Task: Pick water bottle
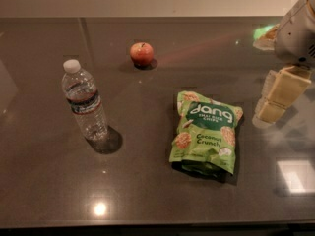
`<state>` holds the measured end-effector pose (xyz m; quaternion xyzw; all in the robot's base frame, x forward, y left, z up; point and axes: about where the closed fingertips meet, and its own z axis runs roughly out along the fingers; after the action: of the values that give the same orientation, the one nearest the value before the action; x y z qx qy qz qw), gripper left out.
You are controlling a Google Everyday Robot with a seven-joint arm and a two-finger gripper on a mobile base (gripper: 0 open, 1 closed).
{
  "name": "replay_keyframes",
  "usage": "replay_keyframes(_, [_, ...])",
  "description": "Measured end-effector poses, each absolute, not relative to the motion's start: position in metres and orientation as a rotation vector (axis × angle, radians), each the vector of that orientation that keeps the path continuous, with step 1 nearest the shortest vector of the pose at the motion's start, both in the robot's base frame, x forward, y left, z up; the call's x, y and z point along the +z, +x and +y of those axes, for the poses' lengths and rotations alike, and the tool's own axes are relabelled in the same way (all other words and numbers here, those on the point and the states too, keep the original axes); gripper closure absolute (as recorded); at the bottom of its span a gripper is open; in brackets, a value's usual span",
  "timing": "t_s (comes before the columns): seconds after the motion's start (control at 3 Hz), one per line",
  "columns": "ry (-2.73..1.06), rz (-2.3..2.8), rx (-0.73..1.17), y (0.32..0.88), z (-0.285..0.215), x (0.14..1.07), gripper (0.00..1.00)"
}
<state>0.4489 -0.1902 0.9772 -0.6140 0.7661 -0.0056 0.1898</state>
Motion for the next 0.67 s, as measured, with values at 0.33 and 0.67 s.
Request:
replay_keyframes(0.33, [-1.735,2.095,0.059,0.463,-0.16,0.972,0.0])
replay_keyframes(0.67, [-1.74,2.043,0.156,0.477,-0.128,0.964,0.0])
